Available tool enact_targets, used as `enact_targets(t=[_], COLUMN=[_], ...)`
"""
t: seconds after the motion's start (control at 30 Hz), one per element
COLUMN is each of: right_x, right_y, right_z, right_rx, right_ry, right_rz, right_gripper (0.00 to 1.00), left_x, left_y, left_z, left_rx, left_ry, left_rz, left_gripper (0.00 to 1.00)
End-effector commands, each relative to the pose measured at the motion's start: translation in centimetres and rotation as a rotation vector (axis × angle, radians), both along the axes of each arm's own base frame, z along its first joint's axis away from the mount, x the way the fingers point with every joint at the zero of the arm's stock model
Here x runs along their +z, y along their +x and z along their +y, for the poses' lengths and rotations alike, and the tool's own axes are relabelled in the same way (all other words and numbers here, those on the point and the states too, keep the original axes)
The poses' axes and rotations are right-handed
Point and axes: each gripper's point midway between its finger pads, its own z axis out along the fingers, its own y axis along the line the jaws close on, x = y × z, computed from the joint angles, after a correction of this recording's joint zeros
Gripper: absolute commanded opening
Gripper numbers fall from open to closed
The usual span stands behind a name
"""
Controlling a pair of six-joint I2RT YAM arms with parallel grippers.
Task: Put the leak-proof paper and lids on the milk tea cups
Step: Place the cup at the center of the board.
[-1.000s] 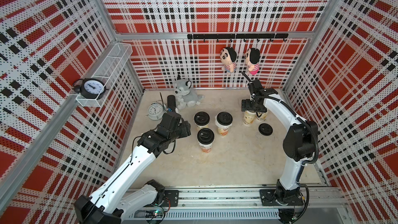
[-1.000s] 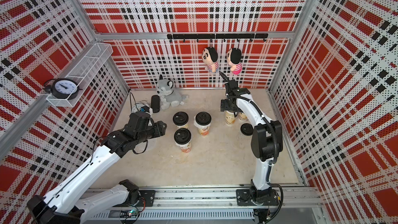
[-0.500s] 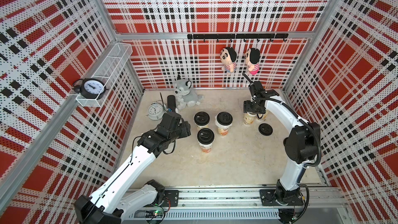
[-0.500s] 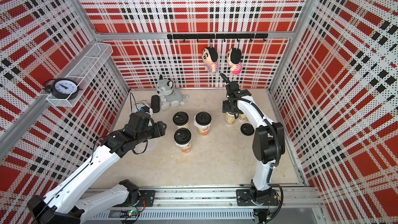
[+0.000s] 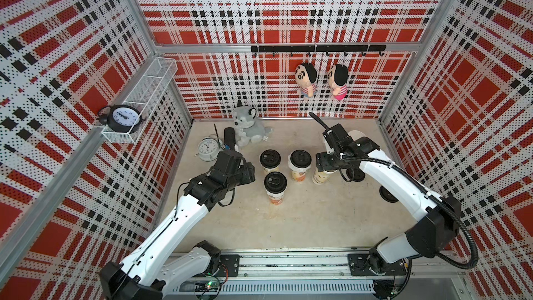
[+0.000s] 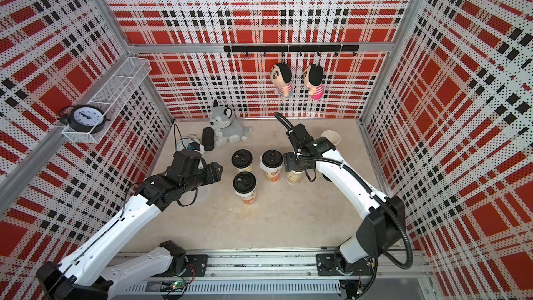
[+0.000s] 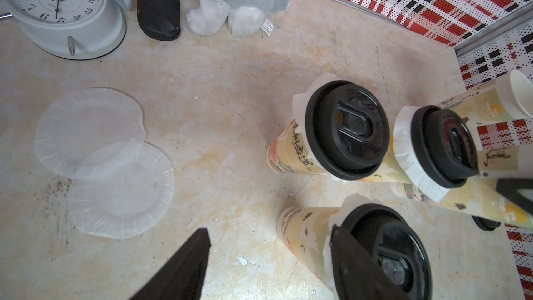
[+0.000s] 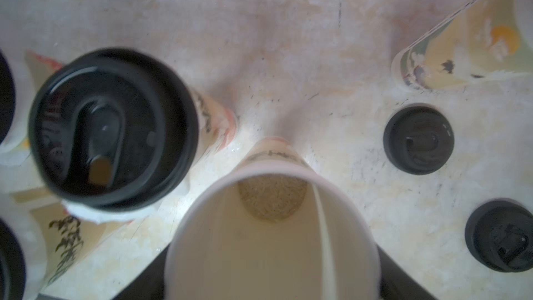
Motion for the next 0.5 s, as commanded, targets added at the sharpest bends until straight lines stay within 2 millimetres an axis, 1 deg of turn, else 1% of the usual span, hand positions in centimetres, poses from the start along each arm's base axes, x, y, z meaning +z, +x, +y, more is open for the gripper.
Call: enact_targets(t=[0.0, 0.2, 0.37, 0.47], right_x=[0.7, 0.5, -0.3, -1.0], right_y=[-2.0, -4.3, -5.5, -5.8], right_z=[0.8, 2.7, 4.8, 5.6], right_rx=[-0.007, 0.021, 0.058, 0.071], right_ry=[0.01, 0.019, 0.028, 0.016], right_rz=[-0.016, -0.014, -0.003, 0.005], right_gripper=[0.77, 0.76, 0.77, 0.77], left_x=[0.0, 0.1, 0.2, 0.0], left_y=[0.3, 0.2, 0.0, -0.1], left_z=[0.3, 0.2, 0.3, 0.3], left_rx=[-0.001, -0.006, -0.004, -0.004], left_ry=[0.013, 0.003, 0.0, 0.0], left_rz=[-0.005, -0.01, -0.014, -0.011], left_gripper=[0.7, 0.7, 0.7, 0.7])
